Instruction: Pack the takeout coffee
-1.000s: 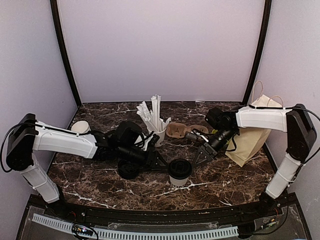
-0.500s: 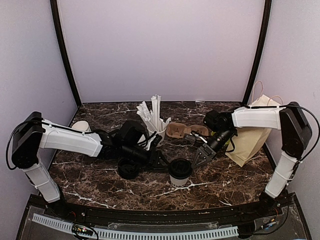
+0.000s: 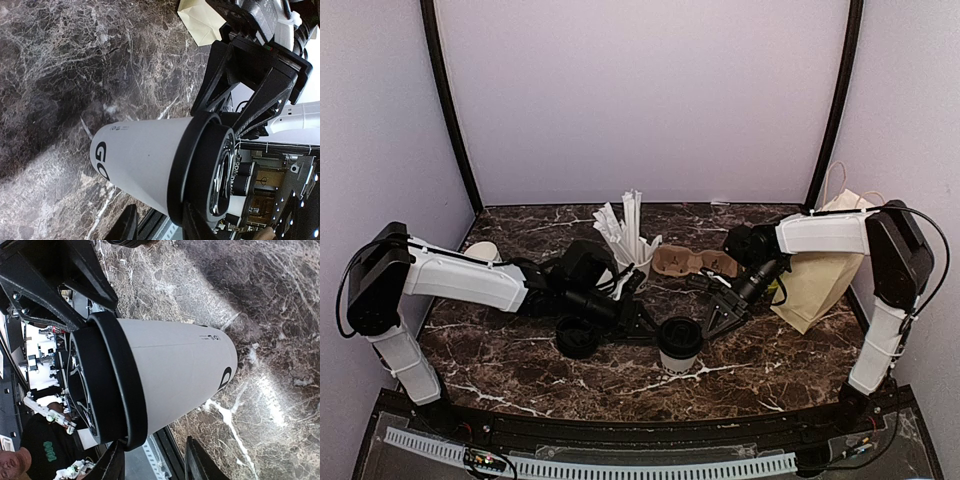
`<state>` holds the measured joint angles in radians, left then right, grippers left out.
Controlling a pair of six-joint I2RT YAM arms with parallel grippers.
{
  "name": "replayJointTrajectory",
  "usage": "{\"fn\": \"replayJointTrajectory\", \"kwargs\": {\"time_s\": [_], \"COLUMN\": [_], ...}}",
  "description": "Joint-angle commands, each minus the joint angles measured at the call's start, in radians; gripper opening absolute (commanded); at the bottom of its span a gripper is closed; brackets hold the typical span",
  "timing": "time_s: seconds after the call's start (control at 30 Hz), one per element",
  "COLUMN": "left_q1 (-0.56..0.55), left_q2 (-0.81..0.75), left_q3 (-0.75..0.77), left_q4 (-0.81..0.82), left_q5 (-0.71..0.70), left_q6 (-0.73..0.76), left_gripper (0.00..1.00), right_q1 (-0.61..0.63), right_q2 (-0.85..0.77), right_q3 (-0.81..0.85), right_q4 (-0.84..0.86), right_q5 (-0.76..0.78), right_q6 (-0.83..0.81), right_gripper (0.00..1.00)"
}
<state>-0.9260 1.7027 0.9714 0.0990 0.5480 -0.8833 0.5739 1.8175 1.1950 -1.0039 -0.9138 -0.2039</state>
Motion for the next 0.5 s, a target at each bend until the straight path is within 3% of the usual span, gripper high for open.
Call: {"fn": "replayJointTrajectory", "kwargs": {"time_s": [0.0, 0.23, 0.47], "left_q1": [0.011, 0.01, 0.009], "left_q2": [0.057, -0.011, -0.12], "left_q3": [-0.029, -0.002, 0.011], "left_q4": [-0.154, -0.113, -0.045], "left_q5": [-0.057, -0.045, -0.017], "left_q6": [0.019, 0.085, 0.13], "left_gripper": [0.32, 0.32, 0.37], "right_q1": [0.006, 0.006, 0.006], "right_q2": [0.103, -0.009, -0.075], "right_q3": [-0.015, 0.044, 0.073], "right_q4": [0.143, 0.073, 0.021], "right_q5": [0.36, 0.129, 0.078], "right_q6": [0.017, -0.088, -0.139], "right_gripper": [0.39, 0.41, 0.48]}}
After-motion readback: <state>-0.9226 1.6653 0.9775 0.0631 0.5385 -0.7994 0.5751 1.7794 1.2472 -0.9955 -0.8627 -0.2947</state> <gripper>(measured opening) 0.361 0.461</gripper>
